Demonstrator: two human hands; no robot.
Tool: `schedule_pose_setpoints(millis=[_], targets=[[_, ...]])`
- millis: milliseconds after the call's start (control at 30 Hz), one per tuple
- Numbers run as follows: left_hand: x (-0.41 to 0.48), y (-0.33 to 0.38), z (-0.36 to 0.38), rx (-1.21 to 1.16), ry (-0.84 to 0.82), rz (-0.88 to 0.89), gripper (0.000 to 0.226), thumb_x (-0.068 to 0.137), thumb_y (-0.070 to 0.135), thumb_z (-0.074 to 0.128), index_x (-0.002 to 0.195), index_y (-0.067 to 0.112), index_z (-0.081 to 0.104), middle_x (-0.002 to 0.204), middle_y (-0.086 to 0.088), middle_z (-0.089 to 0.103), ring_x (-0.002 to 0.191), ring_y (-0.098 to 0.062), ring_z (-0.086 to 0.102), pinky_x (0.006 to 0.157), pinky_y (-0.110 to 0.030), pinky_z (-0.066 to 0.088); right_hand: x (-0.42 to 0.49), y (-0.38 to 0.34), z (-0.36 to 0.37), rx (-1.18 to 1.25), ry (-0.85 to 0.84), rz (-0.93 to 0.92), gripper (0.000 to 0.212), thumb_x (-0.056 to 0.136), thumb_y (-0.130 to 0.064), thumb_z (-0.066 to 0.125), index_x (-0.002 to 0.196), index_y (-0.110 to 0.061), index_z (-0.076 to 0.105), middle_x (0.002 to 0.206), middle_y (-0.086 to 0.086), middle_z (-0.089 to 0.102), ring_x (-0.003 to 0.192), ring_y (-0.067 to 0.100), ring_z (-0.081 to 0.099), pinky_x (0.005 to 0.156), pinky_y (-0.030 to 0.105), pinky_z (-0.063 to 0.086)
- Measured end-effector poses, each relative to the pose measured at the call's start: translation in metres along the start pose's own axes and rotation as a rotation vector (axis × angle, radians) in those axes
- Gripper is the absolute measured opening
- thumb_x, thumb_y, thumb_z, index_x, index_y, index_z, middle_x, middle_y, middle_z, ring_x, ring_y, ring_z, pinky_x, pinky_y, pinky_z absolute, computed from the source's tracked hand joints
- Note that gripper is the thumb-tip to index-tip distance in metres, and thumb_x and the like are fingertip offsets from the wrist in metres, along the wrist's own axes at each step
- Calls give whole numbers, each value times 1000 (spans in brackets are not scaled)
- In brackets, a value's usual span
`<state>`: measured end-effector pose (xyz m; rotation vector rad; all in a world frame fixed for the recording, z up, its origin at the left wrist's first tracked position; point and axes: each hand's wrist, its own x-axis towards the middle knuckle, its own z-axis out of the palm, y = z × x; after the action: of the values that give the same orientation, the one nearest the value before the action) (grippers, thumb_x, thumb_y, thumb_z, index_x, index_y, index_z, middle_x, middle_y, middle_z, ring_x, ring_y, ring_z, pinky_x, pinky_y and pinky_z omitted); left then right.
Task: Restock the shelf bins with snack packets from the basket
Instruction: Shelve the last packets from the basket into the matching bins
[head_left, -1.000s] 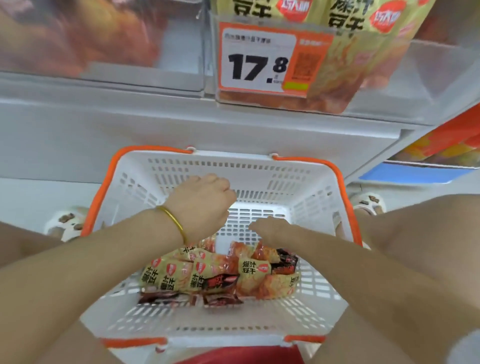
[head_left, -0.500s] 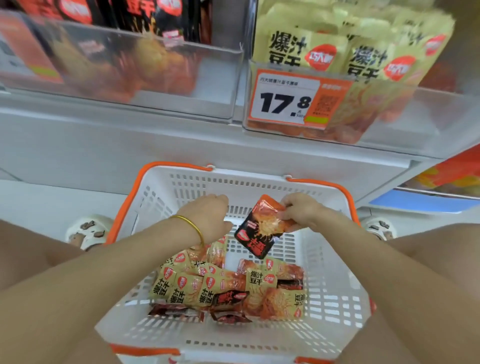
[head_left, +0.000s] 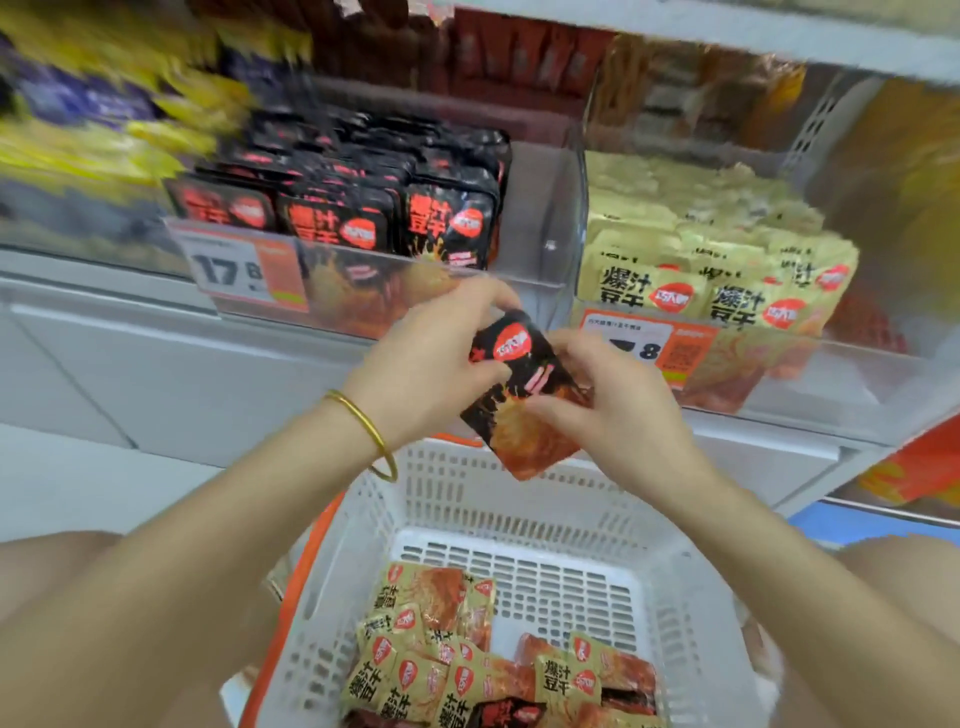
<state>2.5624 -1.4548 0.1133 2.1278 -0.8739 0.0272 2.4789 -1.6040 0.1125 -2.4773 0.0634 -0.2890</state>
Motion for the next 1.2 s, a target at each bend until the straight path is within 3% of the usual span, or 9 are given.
schedule_pose_setpoints(millis=[134,234,467,601,734,868,968,1068,1202], targets=[[14,8,-48,27,323,163,51,75,6,69,121,14,50,113,7,56,111,-10,55,99,-35,43,52,-45,-18,155,119,-95,20,69,-21,69,86,-12,62,86,11,69,83,29,65,76,48,51],[16,-10,-63,305,590,199,53,78,17,63,127,4,49,128,-10,52,122,-23,46,106,-33,31,85,-65,-34,218,341,-108,29,73,-9,71,100,-16,62,96,0,69,90,19,65,83,39,51],[11,-53,-37,605,319,86,44,73,11,75,113,1,59,140,-26,41,133,-45,34,108,-56,31,136,-57,0,-136,174,136,34,74,-20,77,104,-14,62,107,4,66,101,23,60,75,25,40],[11,-55,-35,630,316,74,36,67,8,77,100,0,62,139,-27,43,132,-44,37,105,-54,34,143,-55,19,-293,116,239,34,76,-34,77,85,-13,52,90,2,58,85,24,57,68,31,42],[9,-60,-37,623,297,91,40,67,5,76,104,1,61,142,-25,39,135,-42,34,105,-49,35,150,-56,25,-208,11,322,34,78,-25,77,66,-11,48,76,9,63,76,30,67,70,36,56],[6,-61,-38,610,296,119,50,68,2,74,115,2,59,146,-25,35,136,-40,32,105,-49,36,146,-63,23,-32,31,404,43,75,-16,79,100,-4,46,99,20,65,85,31,66,76,43,55],[-1,-55,-39,592,372,151,43,74,3,63,117,3,59,142,-23,40,131,-40,38,105,-45,34,128,-74,11,-140,146,309,43,83,-9,72,101,-10,33,110,17,62,86,27,56,70,35,43],[-11,-42,-33,550,417,181,37,75,7,58,111,5,62,127,-17,53,114,-39,49,96,-43,38,91,-81,-6,-139,277,92,30,86,-7,65,99,-9,38,99,15,62,84,29,57,73,40,47],[-25,-32,-3,512,207,205,31,74,15,54,103,7,63,114,-13,59,100,-38,54,79,-47,47,33,-51,-14,30,216,6,24,81,-1,64,85,-16,46,75,7,63,74,24,67,71,44,52]])
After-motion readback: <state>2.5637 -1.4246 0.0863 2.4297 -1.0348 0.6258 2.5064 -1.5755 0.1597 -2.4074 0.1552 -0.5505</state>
